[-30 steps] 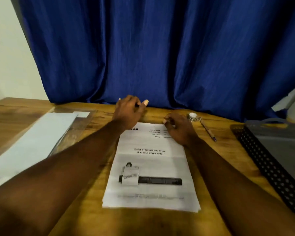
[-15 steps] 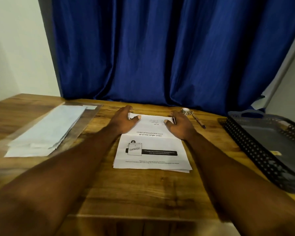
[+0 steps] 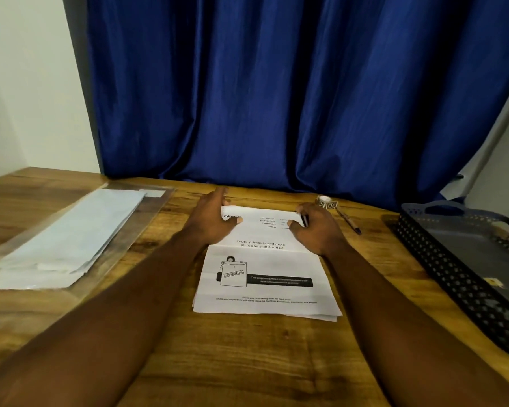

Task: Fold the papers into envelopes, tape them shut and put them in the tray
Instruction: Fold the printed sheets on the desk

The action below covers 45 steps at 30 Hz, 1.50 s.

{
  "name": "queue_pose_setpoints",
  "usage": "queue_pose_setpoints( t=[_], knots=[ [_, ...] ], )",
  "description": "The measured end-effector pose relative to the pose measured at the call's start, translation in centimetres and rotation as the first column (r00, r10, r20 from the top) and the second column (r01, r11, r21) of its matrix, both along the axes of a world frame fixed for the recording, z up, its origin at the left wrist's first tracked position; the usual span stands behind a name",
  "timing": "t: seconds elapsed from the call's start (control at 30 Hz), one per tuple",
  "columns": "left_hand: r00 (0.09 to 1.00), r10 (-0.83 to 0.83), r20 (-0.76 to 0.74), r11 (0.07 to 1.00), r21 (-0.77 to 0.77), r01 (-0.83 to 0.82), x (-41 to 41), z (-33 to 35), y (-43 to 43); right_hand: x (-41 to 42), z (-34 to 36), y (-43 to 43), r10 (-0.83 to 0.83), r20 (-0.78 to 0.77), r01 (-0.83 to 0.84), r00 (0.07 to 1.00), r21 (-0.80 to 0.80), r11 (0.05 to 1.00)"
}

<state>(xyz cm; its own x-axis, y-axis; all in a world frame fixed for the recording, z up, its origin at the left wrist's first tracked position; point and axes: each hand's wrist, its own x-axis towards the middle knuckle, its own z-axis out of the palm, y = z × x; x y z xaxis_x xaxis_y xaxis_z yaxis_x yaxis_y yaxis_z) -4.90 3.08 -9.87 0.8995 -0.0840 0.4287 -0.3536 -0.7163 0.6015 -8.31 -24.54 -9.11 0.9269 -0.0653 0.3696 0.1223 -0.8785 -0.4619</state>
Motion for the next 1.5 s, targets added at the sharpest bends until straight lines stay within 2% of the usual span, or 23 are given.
queue_pose_setpoints(
  t=[0.17, 0.33, 0.43, 0.63, 0.73, 0.87, 0.97, 1.1, 1.2, 1.3, 1.5],
  knots=[
    [1.000, 0.001, 0.003, 0.986, -0.165, -0.001, -0.2, 0.5, 0.3, 0.3, 0.0, -0.1, 0.002, -0.008, -0.002, 1.000, 0.006, 1.000],
    [0.999, 0.033, -0.029, 0.993, -0.113, -0.036, -0.2, 0.6, 0.3, 0.2, -0.1, 0.0, -0.002, 0.017, 0.001, 1.000, 0.023, 1.000],
    [0.998, 0.011, 0.070, 0.998, -0.055, -0.007, -0.2, 0.5, 0.2, -0.3, 0.1, 0.0, 0.010, 0.077, -0.011, 0.997, 0.019, 1.000],
    [0.973, -0.009, 0.231, 0.978, -0.201, 0.056, -1.2, 1.4, -0.2, -2.2, 1.9, 1.5, 0.071, 0.228, -0.029, 0.971, -0.183, 0.983],
    [0.943, -0.054, 0.328, 0.985, -0.137, 0.104, -1.7, 1.8, -0.3, -2.5, 2.3, 2.2, 0.042, 0.281, 0.040, 0.959, -0.278, 0.960],
    [0.882, -0.110, 0.459, 0.992, -0.010, 0.129, -2.1, 2.4, -0.4, -2.2, 2.4, 2.1, 0.007, 0.328, 0.095, 0.945, -0.293, 0.951],
    [0.897, -0.130, 0.423, 0.990, 0.104, 0.094, -2.4, 2.5, -0.4, -2.0, 2.7, 1.7, -0.025, 0.331, 0.142, 0.943, -0.334, 0.932],
    [0.930, -0.169, 0.325, 0.955, 0.287, 0.073, -2.8, 2.4, -0.4, -2.0, 2.7, 1.6, -0.002, 0.321, 0.118, 0.947, -0.342, 0.932],
    [0.958, -0.223, 0.179, 0.904, 0.407, 0.134, -2.9, 2.2, -0.3, -2.4, 2.4, 1.8, 0.051, 0.170, 0.016, 0.984, -0.372, 0.928],
    [0.974, -0.221, 0.046, 0.902, 0.390, 0.186, -2.8, 1.8, -0.2, -3.2, 2.4, 1.9, 0.067, -0.040, -0.076, 0.997, -0.344, 0.936],
    [0.979, -0.199, -0.054, 0.920, 0.332, 0.205, -3.4, 1.3, -1.2, -3.9, 3.1, 2.9, 0.037, -0.134, -0.082, 0.990, -0.351, 0.933]
  ],
)
